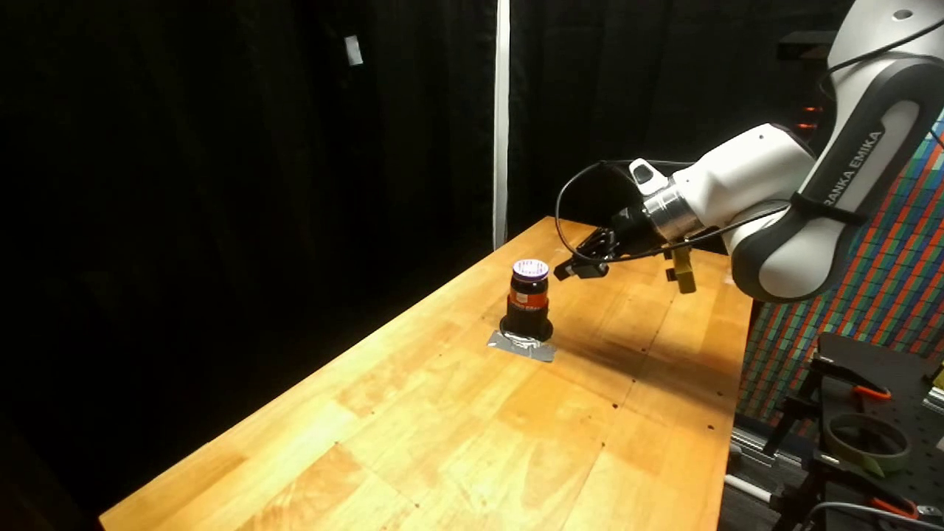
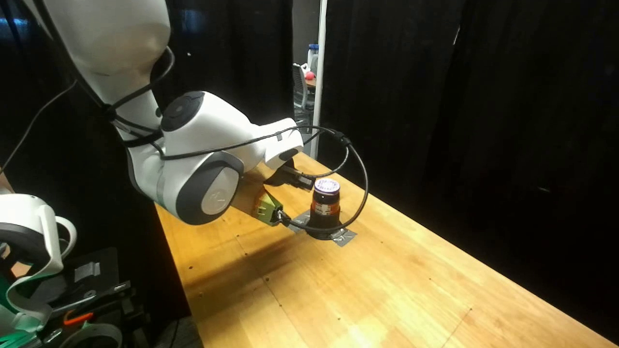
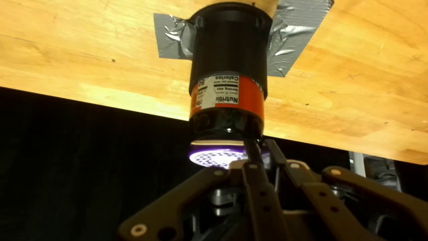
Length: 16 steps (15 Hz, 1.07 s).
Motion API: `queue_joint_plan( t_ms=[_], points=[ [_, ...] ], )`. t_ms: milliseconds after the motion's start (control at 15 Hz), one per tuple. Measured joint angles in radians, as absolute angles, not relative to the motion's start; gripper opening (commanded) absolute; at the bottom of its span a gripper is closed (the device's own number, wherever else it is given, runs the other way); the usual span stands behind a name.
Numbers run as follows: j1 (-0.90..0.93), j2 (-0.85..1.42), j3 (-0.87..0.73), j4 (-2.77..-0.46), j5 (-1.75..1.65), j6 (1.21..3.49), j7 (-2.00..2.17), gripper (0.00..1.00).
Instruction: Put a rubber band around the base of the cup
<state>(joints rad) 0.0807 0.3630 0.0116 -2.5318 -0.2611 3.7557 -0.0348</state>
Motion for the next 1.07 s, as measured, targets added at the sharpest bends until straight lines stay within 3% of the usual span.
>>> queue_joint_plan(
  t_ms=[267,533,733,1067],
  points=[
    [0.148,0.293,-0.052,-2.518,-0.069,3.476,-0.150,0.66],
    [0.383,0.206,-0.323,-2.502,0.042,3.126,-0.240,0.96],
    [0.528,0.184,-0.521,-2.457,-0.143,2.866,-0.133,1.00],
    [0.624,0.153,-0.560,-2.375,-0.222,2.461,-0.090,1.00]
  ],
)
